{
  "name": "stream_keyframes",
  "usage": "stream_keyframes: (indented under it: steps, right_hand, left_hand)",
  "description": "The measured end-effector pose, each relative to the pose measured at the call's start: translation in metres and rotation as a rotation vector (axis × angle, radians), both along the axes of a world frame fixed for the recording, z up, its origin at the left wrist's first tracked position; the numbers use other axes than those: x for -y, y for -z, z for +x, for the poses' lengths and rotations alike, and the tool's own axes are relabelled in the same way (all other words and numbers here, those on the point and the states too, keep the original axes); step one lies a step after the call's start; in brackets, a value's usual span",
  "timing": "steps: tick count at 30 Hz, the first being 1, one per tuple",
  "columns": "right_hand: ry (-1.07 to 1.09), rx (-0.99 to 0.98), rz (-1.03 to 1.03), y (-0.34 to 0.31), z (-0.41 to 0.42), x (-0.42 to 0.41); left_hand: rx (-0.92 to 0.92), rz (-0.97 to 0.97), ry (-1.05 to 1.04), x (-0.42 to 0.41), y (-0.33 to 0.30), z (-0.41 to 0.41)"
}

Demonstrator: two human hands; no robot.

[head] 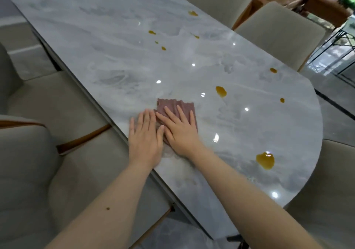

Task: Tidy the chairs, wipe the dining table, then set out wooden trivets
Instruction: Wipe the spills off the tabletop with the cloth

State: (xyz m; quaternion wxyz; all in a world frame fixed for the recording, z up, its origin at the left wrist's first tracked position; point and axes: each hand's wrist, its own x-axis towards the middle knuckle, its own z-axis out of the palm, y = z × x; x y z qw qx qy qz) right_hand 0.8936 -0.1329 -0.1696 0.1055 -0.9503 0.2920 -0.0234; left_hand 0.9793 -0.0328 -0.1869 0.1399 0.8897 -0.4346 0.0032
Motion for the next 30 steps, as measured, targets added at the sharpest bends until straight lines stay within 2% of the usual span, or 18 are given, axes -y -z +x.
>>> stream_keyframes:
  steps: [3, 7, 11, 15, 17, 20, 25, 28, 30]
  right_hand:
    - [0.082, -0.024, 0.016, -0.001, 0.004, 0.039]
    - [0.301, -0.06, 0.022, -0.004, -0.047, 0.047]
    - [0.12, -0.061, -0.011, -0.002, -0.061, -0.017]
    - [-0.02, -0.049, 0.016, -0.003, 0.001, -0.014]
    - [-0.007, -0.057, -0.004, -0.002, 0.031, 0.01]
    - [0.122, -0.012, 0.038, -0.002, 0.046, 0.05]
    - [0.415, -0.015, 0.016, -0.004, -0.022, 0.068]
    - [0.519, -0.022, -0.002, -0.006, -0.079, 0.028]
    - [0.48, -0.031, -0.006, -0.004, -0.099, -0.017]
  left_hand:
    - [-0.022, -0.017, 0.005, 0.0, 0.001, 0.0]
    - [-0.066, -0.03, 0.006, -0.001, 0.0, -0.001]
    - [-0.087, -0.03, 0.012, -0.002, -0.005, -0.002]
    - [-0.088, -0.046, 0.011, -0.002, -0.006, -0.001]
    - [-0.097, -0.062, 0.003, -0.002, -0.005, -0.001]
    - [-0.101, -0.074, 0.002, -0.002, -0.005, -0.002]
    - [-0.101, -0.031, 0.013, -0.002, -0.005, -0.003]
    - [-0.072, 0.01, 0.012, -0.002, -0.005, -0.003]
    - [-0.062, 0.014, 0.017, -0.001, -0.005, -0.003]
